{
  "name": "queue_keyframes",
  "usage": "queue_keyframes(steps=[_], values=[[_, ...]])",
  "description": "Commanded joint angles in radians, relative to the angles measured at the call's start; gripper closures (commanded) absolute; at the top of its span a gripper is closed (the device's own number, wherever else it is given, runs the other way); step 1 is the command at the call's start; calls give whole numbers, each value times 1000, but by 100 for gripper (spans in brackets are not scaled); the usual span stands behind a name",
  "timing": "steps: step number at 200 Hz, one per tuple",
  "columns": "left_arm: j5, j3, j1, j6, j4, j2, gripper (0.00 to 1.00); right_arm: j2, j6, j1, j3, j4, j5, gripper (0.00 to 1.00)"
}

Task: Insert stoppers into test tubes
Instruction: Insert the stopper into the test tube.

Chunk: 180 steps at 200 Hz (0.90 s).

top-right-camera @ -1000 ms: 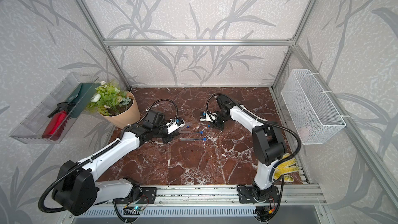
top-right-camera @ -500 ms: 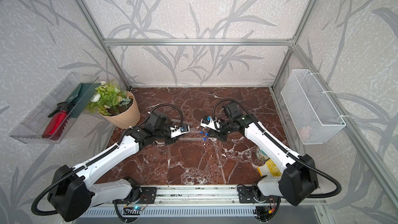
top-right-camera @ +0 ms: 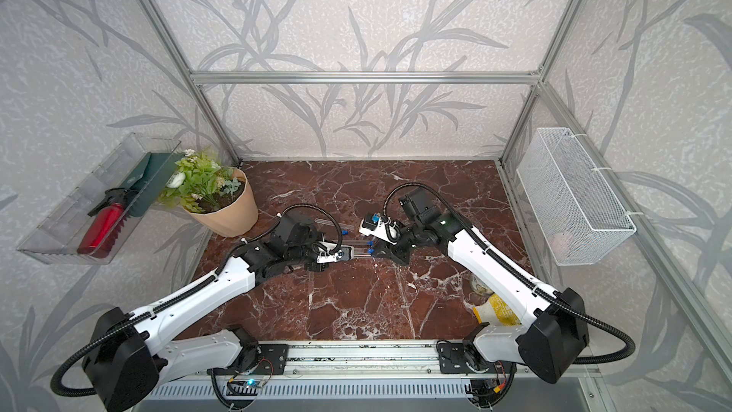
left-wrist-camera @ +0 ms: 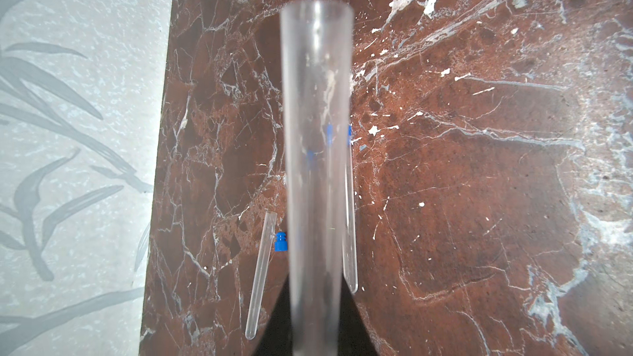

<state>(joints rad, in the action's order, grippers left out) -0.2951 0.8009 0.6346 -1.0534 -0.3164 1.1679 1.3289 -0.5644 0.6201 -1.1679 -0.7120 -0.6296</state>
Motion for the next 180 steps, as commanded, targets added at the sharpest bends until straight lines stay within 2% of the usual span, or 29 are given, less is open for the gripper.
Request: queue_keyframes(steps=[1, 180], values=[[13, -17, 13, -43, 20, -17, 100, 17, 20, 16, -33, -20, 4, 84], [-4, -26, 45, -31, 63, -35, 100, 80, 26, 48, -78, -45, 66, 84]])
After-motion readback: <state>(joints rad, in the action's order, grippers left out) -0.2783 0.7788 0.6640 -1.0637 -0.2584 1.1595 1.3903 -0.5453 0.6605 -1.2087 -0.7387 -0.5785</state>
